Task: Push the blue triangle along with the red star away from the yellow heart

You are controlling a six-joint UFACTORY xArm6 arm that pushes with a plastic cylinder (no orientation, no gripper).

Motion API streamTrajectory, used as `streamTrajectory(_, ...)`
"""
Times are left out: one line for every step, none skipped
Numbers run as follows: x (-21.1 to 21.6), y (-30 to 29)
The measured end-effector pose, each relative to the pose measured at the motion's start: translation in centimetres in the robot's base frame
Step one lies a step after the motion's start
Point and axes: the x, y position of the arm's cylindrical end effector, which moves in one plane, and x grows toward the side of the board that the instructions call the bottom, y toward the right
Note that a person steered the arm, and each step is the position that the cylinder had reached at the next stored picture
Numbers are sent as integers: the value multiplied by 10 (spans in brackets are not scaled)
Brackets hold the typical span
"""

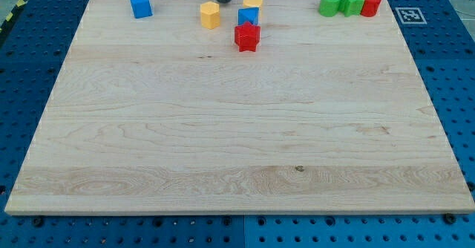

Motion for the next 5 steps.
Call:
streamTrajectory(29,40)
streamTrajectory(68,40)
streamTrajectory(85,40)
streamTrajectory(100,44)
streamTrajectory(128,44)
